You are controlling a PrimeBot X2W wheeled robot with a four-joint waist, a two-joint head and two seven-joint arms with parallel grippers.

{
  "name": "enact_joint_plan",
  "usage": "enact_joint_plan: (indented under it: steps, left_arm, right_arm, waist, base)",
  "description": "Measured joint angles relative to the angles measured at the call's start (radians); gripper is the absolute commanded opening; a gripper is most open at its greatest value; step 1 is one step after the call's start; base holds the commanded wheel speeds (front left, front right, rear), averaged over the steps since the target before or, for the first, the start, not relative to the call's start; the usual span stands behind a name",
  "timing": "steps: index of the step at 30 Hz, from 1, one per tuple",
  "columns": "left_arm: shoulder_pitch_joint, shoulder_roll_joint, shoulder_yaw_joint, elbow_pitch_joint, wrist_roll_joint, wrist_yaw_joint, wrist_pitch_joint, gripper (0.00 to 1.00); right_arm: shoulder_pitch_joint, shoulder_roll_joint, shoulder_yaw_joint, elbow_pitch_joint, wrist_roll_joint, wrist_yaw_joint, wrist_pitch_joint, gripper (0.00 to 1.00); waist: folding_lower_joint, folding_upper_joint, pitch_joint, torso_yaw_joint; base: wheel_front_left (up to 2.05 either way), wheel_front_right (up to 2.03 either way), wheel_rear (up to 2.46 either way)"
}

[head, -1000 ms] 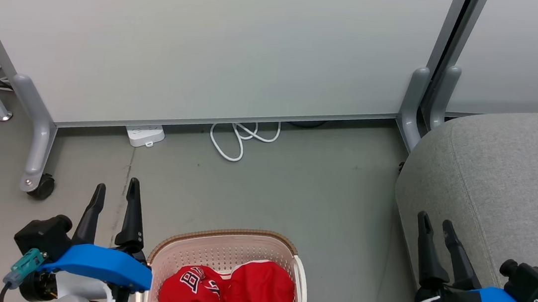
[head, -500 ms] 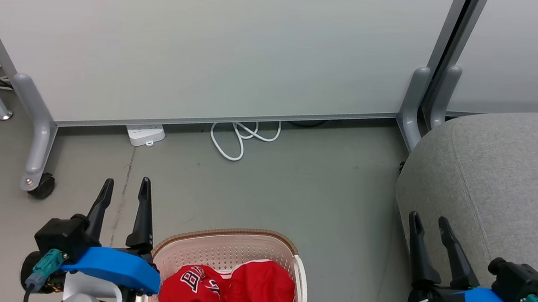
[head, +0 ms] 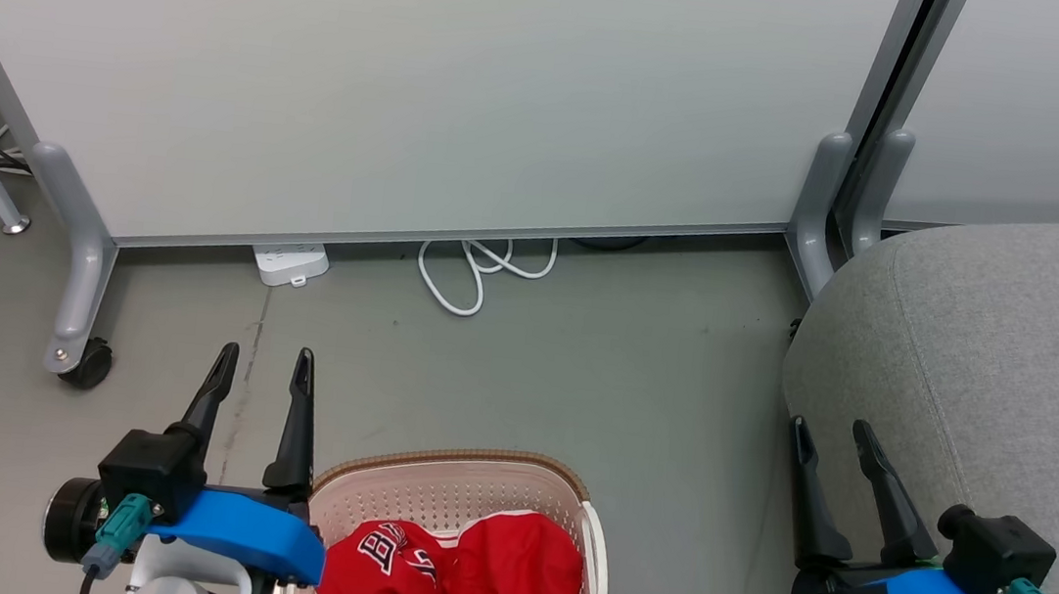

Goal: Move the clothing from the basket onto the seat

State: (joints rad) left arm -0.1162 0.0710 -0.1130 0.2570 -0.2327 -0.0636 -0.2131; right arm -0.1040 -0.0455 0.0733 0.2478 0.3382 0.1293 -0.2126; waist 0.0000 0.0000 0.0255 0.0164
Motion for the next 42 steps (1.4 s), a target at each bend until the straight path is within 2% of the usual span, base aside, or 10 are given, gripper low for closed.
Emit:
enact_joint_plan:
  steps: [26,42]
  left_arm:
    - [-0.008,-0.011,0.003,0.067,0.190,-0.015,-0.049,1.00]
    - [-0.011,-0.016,0.007,0.090,0.190,-0.025,-0.049,1.00]
  right_arm:
    - [-0.001,-0.001,0.015,0.028,-0.182,0.001,-0.049,1.00]
    - [-0.010,-0.002,0.014,0.047,-0.182,0.001,-0.049,1.00]
  waist:
    - [0.0000,0.0000,0.003,0.008]
    - [0.0000,0.0000,0.007,0.013]
  base:
    - [0.00,0.00,0.00]
    - [0.00,0.00,0.00]
